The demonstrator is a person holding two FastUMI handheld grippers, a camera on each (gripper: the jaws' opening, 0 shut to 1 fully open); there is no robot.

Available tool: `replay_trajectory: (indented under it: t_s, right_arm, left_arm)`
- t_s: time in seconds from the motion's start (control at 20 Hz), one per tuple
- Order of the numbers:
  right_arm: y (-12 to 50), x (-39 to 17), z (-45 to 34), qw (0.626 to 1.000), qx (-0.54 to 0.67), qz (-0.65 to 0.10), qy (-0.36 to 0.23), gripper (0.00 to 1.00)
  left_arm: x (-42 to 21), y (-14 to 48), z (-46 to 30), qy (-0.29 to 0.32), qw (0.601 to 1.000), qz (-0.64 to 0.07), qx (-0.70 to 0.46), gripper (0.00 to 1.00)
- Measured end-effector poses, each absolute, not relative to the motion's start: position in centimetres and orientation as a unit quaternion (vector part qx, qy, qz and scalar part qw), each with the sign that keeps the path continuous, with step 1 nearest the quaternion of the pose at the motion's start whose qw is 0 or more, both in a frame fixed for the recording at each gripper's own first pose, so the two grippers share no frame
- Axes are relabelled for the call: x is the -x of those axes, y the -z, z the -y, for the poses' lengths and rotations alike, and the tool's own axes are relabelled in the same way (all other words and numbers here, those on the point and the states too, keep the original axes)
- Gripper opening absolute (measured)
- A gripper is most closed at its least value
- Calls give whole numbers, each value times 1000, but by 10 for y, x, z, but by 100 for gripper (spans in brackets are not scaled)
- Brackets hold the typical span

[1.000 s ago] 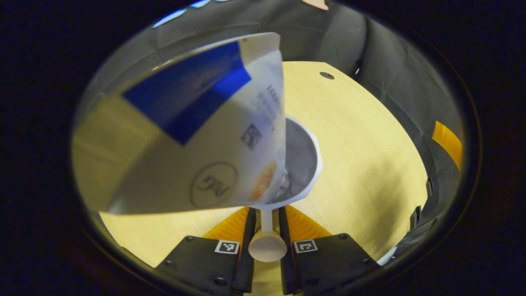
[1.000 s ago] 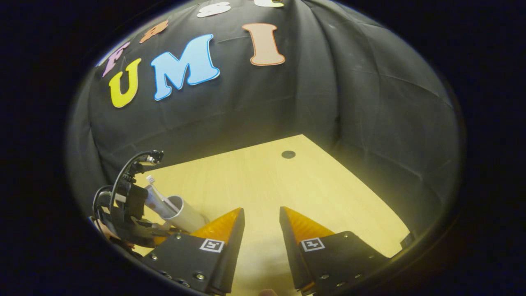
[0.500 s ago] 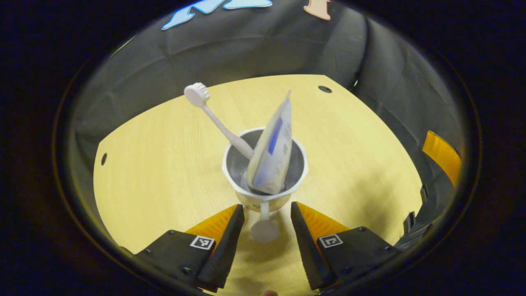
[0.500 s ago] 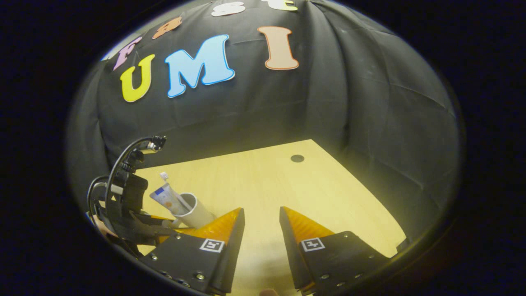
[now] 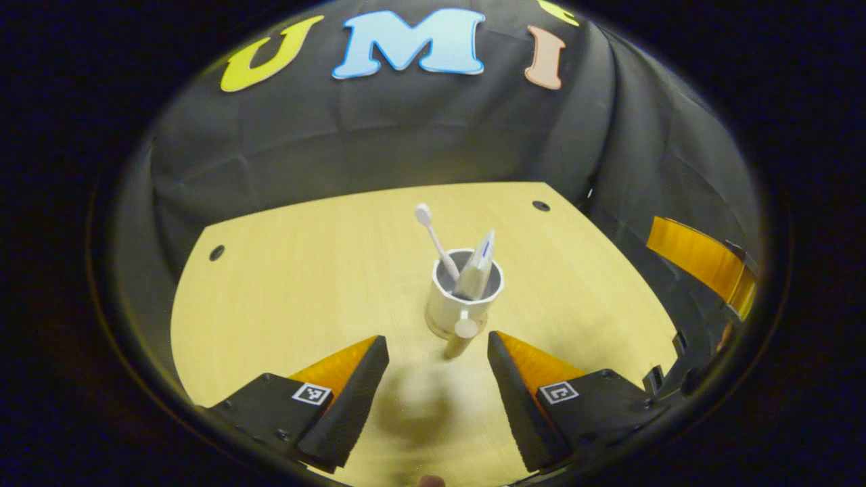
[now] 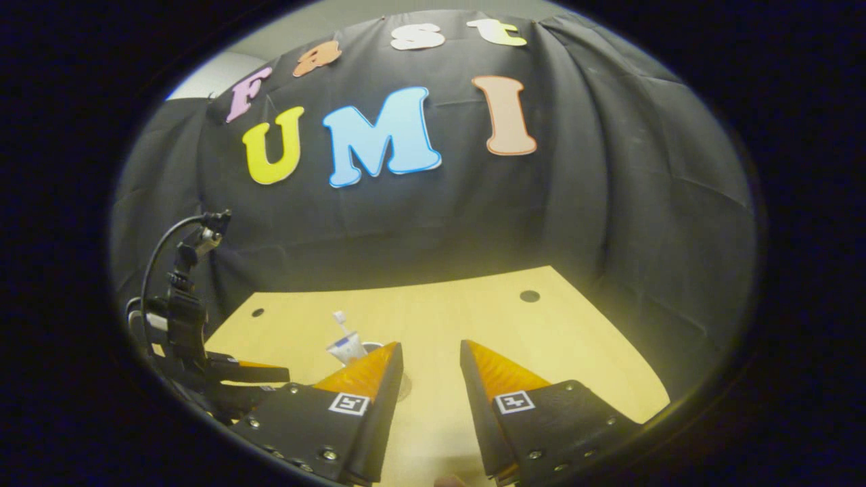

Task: Put the toothbrush and toothpaste on the desktop into the cup, then pick up the cup and place it on the coaster on the desktop.

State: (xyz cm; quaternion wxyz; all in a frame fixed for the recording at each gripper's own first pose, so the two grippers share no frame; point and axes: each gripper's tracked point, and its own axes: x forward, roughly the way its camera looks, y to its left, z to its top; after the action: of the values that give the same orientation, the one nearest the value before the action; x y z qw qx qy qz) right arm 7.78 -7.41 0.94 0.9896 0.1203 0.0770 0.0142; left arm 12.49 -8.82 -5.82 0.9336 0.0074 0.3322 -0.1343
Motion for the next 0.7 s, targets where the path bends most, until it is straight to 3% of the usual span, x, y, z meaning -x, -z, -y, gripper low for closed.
replay_trajectory:
  t_s: [0.4, 0.45, 0.5, 0.6, 0.7]
  right_arm:
    - [-52, -60, 33, 992, -109, -18, -57, 53]
    - [-59, -58, 33, 992, -109, -6, -55, 53]
    - [-65, -55, 29, 992, -105, 8, -62, 53]
    - [-66, -54, 26, 994, -87, 15, -62, 52]
    - [-64, -50, 27, 996, -67, 5, -59, 53]
  left_arm:
    - [-104, -42, 49, 109, 980, -163, 29, 98]
    - [-102, -47, 47, 107, 982, -151, 29, 93]
    - [-101, -50, 44, 107, 983, -144, 27, 98]
    - [-101, -51, 42, 108, 984, -137, 27, 93]
    - [-101, -55, 44, 112, 984, -134, 32, 99]
